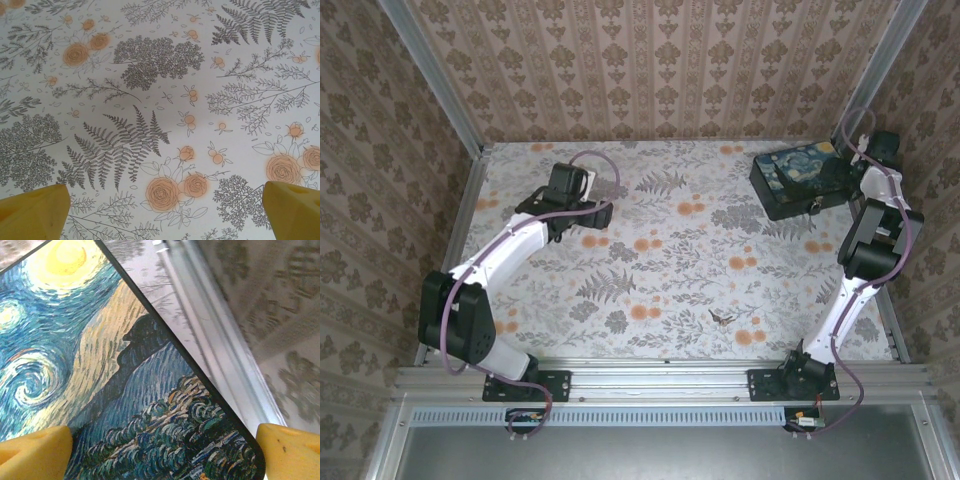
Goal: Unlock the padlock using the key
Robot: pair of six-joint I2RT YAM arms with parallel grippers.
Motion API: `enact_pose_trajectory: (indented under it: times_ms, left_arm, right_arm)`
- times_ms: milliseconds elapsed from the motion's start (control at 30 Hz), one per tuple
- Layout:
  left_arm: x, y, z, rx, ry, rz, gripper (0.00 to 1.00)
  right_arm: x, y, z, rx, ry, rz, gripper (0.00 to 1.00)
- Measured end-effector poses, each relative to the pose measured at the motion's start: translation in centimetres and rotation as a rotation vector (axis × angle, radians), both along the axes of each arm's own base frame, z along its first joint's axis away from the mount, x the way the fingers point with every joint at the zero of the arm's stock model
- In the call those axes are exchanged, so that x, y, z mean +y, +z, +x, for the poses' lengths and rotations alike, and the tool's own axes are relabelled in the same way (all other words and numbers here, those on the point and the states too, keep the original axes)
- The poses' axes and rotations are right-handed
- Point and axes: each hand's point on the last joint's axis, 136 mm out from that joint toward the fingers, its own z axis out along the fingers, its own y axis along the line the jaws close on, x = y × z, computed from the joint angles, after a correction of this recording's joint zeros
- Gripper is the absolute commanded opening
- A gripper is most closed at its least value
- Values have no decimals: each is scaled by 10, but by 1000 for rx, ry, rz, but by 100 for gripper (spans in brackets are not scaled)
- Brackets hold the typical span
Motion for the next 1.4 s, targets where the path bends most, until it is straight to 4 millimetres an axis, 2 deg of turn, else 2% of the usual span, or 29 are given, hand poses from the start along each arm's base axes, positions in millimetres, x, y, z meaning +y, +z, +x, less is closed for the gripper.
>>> enact_pose_trajectory:
  times_ms: [167, 333, 433, 567, 733, 900, 1033, 1200, 1400]
  left_arm:
    - [-1, 0, 6, 7, 8, 11, 100]
    - [-8, 0, 14, 23, 37, -22, 100]
    - [-22, 1, 13, 42, 42, -57, 100]
    - [-48, -1, 10, 86, 36, -143, 100]
    - [-73, -23, 2, 222, 96, -290, 97]
    - [-94, -50, -24, 367, 131, -402, 97]
    - [-122, -60, -41, 471, 99, -507, 95]
    - [-144, -64, -42, 523, 94, -619, 95]
    - [-137, -72, -19, 524, 148, -690, 95]
  right_arm:
    - [37, -4, 10, -21, 194, 19, 85]
    - [101, -5, 8, -27, 356, 52, 83]
    - [150, -6, -6, -3, 446, 76, 82]
    - [221, -8, -37, 41, 562, 107, 82]
    - [292, -12, -81, 97, 647, 170, 81]
    - [317, -12, -109, 123, 643, 217, 80]
    - [331, -12, -119, 137, 644, 241, 79]
    - [350, -10, -127, 149, 645, 275, 80]
    - [361, -8, -139, 160, 616, 324, 80]
